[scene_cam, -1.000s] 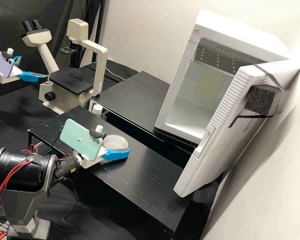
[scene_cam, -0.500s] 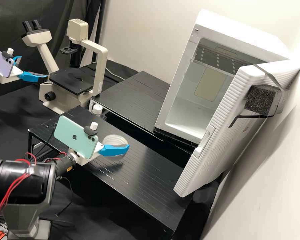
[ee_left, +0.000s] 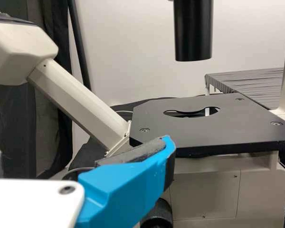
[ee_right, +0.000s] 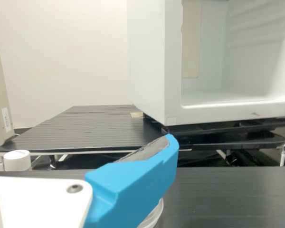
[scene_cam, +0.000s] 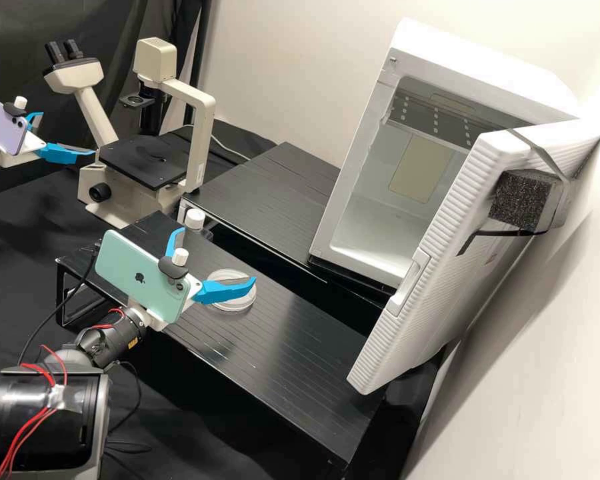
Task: Move the petri dish to the bench.
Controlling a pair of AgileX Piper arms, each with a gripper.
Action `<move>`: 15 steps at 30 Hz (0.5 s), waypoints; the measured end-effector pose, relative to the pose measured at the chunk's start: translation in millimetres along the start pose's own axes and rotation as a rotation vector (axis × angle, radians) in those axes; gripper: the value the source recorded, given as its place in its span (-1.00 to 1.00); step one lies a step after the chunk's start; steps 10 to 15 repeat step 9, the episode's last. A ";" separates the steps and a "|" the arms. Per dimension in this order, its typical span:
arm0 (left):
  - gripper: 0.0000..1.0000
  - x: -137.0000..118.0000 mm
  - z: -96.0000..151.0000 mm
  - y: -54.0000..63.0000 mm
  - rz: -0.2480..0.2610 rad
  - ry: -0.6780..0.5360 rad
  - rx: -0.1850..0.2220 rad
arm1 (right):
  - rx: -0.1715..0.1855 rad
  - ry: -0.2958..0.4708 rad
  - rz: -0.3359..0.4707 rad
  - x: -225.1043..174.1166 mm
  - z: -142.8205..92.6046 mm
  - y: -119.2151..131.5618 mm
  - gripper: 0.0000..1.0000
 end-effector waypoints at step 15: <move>1.00 0.0 0.0 0.0 0.000 0.000 0.000 | -0.015 0.005 0.000 -2.2 -1.9 0.7 1.00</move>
